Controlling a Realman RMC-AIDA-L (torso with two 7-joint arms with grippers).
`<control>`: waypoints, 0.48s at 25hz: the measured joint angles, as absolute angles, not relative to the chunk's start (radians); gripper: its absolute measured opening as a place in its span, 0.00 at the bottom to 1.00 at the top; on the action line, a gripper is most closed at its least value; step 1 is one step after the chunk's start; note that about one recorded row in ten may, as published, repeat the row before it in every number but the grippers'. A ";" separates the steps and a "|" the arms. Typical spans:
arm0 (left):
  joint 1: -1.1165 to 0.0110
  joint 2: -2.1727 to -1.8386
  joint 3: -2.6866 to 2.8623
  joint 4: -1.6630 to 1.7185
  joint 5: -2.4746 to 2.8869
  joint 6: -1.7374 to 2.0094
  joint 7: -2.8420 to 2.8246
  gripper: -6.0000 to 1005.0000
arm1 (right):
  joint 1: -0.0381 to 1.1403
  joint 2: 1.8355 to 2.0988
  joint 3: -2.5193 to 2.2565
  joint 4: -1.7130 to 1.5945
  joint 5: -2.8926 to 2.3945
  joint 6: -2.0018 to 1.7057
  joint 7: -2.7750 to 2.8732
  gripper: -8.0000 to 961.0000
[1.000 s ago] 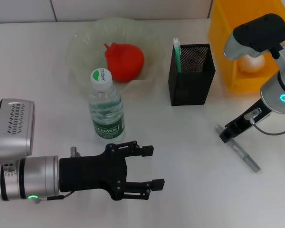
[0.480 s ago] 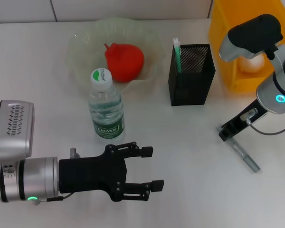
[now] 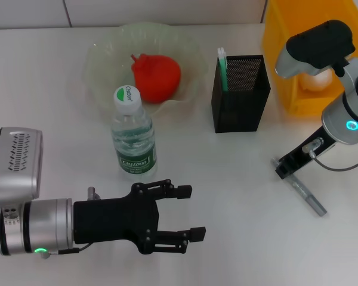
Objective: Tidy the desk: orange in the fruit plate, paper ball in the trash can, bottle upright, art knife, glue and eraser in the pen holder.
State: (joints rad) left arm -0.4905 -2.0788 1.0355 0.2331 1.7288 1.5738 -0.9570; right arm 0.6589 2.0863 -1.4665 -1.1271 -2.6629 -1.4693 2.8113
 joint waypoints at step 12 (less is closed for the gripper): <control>-0.491 -2.080 1.035 0.231 1.729 1.574 -0.957 0.84 | 0.662 2.087 -1.478 -1.126 -2.663 -1.466 2.808 0.19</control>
